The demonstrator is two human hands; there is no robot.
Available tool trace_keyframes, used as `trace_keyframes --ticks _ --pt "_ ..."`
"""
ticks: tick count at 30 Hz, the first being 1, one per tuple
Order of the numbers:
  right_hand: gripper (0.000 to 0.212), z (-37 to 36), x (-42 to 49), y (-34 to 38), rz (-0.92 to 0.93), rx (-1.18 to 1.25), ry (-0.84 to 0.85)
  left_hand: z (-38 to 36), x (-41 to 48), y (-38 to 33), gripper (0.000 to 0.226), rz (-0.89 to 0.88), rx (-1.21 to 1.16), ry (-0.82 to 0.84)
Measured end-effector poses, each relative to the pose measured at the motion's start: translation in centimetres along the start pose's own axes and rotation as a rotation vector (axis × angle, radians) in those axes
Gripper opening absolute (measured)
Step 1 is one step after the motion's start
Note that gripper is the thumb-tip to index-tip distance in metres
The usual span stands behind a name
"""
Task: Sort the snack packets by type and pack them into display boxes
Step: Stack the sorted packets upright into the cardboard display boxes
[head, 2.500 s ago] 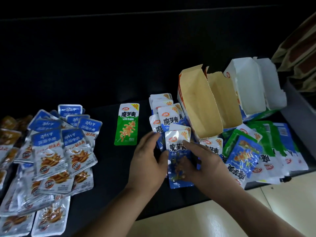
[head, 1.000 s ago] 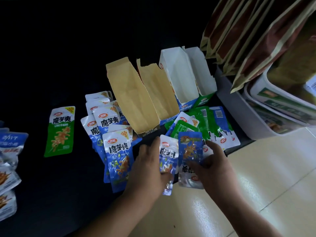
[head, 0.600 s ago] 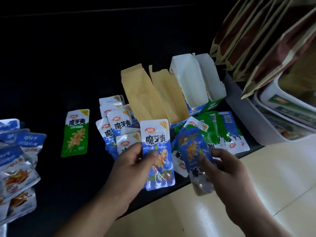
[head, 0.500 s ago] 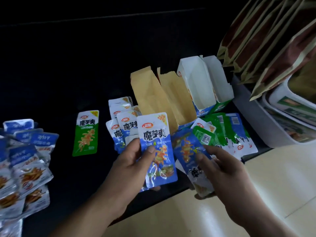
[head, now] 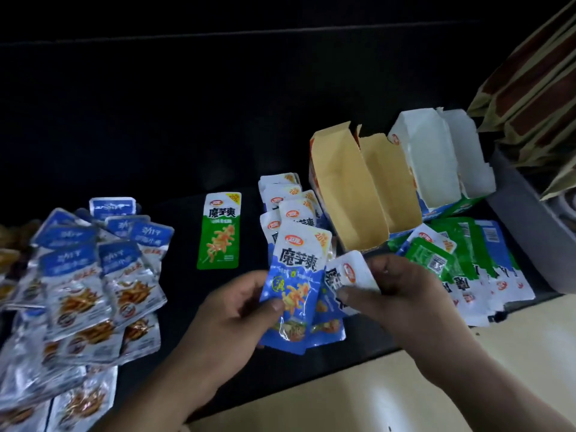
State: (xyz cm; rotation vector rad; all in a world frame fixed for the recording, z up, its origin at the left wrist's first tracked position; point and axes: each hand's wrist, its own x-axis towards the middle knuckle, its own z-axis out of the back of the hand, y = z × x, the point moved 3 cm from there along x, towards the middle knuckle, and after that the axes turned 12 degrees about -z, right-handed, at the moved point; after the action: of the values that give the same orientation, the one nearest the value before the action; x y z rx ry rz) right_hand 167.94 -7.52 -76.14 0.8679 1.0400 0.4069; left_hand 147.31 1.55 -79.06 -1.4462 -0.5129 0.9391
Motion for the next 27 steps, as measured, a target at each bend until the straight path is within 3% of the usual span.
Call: trace_keyframes --ticks 7,12,16,18,22,24,27 --pt "0.025 -1.4 1.2 0.0 -0.049 0.162 -0.080 2.1 0.1 -0.3 0.038 0.000 0.045 -0.105" --pt "0.020 -0.5 1.5 -0.7 0.021 0.038 -0.171 3.3 -0.2 -1.9 0.044 -0.032 0.199 0.108" --pt "0.016 0.3 2.0 -1.5 0.020 0.066 -0.196 3.6 0.3 -1.9 0.046 -0.073 0.086 -0.048" --pt "0.016 0.3 2.1 -1.9 -0.038 0.141 -0.184 3.1 0.6 -1.3 0.046 -0.041 -0.045 -0.093" --pt "0.025 -0.9 1.8 -2.5 -0.107 0.214 -0.012 -0.6 -0.2 0.3 0.036 0.021 -0.059 0.020" --pt "0.031 -1.5 1.5 -2.5 -0.075 0.181 0.043 -2.2 -0.7 0.8 0.033 0.011 -0.013 0.042" --pt "0.034 -1.6 1.6 -2.6 -0.001 0.021 -0.004 -2.9 -0.6 1.5 0.030 -0.002 0.034 0.042"
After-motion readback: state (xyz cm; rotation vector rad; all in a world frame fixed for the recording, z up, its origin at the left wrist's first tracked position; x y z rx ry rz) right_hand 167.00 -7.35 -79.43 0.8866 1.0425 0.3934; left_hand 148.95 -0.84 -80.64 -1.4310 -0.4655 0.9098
